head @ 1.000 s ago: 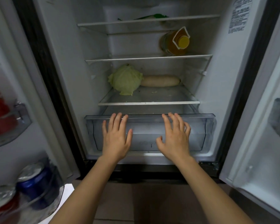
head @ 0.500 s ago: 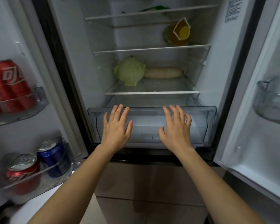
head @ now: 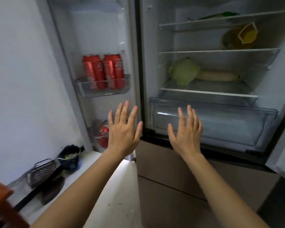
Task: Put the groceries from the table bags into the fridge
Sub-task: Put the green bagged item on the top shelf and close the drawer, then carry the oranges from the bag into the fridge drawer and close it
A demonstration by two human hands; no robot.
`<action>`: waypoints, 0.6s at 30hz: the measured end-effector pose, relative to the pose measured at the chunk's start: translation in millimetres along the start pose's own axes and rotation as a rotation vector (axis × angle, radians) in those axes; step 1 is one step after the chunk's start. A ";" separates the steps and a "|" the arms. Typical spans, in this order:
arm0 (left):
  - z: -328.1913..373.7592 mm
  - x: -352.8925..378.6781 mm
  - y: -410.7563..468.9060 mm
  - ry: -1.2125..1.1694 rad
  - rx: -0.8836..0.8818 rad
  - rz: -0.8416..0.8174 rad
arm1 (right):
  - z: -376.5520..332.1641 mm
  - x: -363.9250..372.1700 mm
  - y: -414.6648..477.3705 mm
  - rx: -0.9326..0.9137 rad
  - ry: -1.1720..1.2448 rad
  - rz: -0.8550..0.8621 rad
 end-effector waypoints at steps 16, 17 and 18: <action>-424.2 -233.2 -404.4 0.495 -0.677 -0.354 | -479.4 167.3 -264.6 -0.383 0.472 -0.531; -441.1 -243.2 -419.1 0.515 -0.715 -0.366 | -503.3 175.9 -275.7 -0.409 0.485 -0.560; -457.9 -250.2 -431.9 0.529 -0.750 -0.380 | -525.8 184.7 -285.4 -0.436 0.496 -0.579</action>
Point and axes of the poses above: each hand's wrist, its own y-axis towards the middle knuckle, its own x-axis out of the palm, z = x × y, the point moved 6 cm from there along y, towards the middle knuckle, and after that the axes turned 10 degrees about y, right-handed, at the moved point
